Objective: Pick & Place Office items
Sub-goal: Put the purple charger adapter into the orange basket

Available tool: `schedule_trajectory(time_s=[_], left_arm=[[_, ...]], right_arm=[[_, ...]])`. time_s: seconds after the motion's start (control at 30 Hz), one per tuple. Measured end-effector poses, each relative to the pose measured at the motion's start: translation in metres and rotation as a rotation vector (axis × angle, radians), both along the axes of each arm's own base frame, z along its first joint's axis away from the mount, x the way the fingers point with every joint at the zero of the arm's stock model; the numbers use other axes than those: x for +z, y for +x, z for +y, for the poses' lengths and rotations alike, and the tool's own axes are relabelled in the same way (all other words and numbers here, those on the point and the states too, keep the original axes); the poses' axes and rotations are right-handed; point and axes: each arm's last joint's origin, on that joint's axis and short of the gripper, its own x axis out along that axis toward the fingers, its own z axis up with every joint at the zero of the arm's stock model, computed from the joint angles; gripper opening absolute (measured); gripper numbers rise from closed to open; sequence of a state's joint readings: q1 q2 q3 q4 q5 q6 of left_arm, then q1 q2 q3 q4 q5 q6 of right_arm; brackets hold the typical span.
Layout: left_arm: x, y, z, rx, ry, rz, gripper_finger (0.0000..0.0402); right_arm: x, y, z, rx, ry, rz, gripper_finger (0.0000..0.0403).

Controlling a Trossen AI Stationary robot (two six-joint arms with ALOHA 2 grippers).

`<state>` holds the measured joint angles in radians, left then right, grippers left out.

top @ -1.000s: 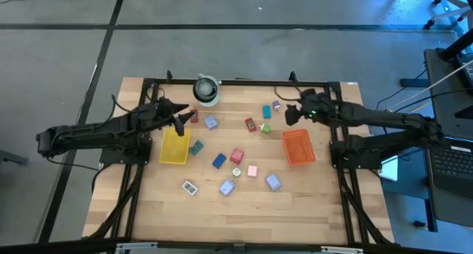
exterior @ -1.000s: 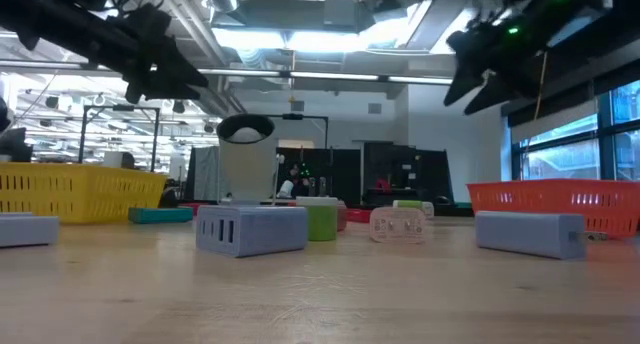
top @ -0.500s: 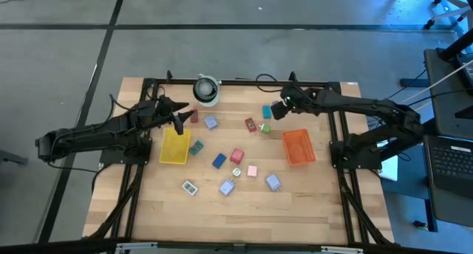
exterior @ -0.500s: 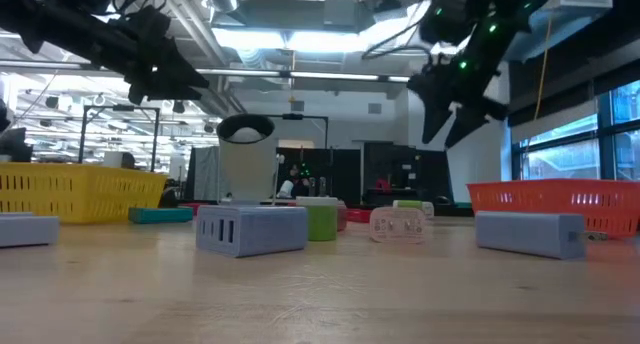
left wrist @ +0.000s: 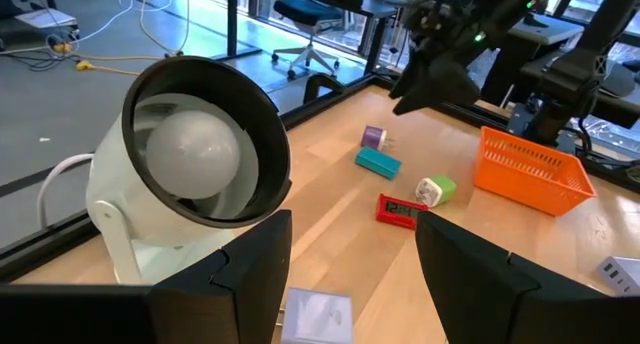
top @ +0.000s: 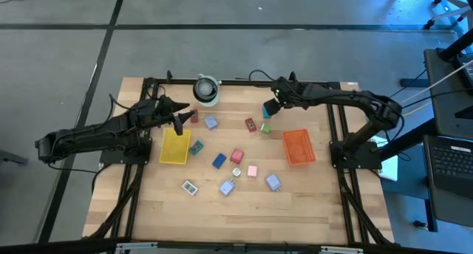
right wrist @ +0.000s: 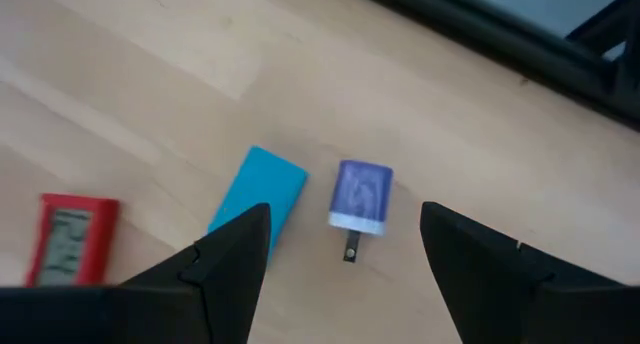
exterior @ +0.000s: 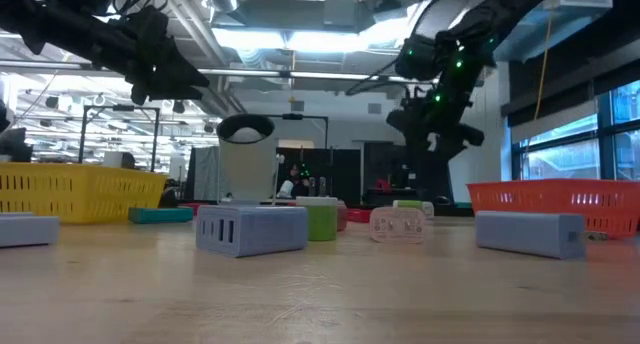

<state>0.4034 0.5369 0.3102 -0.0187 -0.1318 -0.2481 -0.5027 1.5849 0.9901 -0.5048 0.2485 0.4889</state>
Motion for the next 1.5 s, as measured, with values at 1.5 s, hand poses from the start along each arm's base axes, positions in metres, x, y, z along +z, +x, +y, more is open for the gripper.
schedule_trajectory(time_s=[1.5], left_arm=[[0.0, 0.0, 0.0, -0.004, -0.001, -0.001, 0.0208]], right_arm=[[-0.067, 0.012, -0.034, 0.017, 0.071, 0.074, 0.0237]])
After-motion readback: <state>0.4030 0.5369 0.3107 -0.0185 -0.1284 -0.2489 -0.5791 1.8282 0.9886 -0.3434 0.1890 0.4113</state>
